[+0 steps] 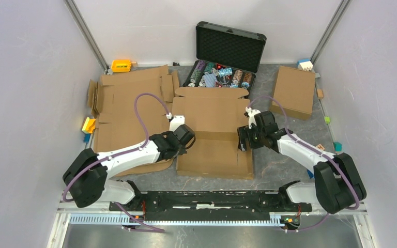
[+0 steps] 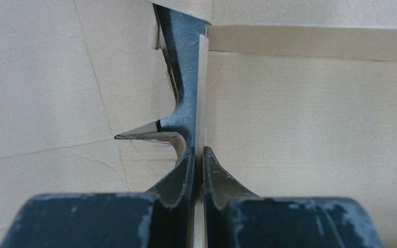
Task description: Fold the paper box
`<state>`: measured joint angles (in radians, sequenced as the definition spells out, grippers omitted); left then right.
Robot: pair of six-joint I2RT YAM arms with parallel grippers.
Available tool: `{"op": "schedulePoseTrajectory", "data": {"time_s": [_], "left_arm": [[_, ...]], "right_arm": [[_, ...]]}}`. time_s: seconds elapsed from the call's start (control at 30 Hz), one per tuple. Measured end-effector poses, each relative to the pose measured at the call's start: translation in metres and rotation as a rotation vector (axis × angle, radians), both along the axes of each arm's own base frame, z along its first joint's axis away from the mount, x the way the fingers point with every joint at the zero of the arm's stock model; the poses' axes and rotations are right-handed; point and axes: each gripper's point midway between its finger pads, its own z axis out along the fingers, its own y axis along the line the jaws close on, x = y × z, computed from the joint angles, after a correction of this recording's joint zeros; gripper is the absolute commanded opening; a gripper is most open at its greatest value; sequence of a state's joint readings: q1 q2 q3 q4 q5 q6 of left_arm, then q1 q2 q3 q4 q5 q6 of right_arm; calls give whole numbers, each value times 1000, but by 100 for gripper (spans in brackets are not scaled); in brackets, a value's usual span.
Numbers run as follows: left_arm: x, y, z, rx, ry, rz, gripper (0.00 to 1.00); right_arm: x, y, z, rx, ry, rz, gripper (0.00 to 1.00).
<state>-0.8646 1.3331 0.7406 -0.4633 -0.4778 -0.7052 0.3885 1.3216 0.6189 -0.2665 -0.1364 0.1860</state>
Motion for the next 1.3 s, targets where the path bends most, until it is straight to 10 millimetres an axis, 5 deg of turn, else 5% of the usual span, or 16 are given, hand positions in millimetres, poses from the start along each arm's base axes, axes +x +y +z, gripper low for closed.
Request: {"op": "schedulePoseTrajectory", "data": {"time_s": [0.33,0.47,0.57,0.7,0.73,1.03,1.3], "left_arm": [[8,8,-1,20,-21,127,2],[9,12,-1,27,-24,174,2],[9,13,-1,21,-27,205,2],[9,14,-1,13,-29,232,2],[9,15,-1,12,-30,238,2],[8,18,-1,17,-34,255,2],[9,17,-1,17,-34,252,2]], "right_arm": [[-10,-16,47,-6,-127,-38,98],[-23,-22,52,-3,-136,-40,94],[-40,-26,47,0,-109,-36,81],[-58,-23,50,49,-86,-23,47],[-61,-21,52,65,-86,-18,45],[-97,12,35,323,35,-14,50],[-95,27,23,431,86,-65,75]]}}
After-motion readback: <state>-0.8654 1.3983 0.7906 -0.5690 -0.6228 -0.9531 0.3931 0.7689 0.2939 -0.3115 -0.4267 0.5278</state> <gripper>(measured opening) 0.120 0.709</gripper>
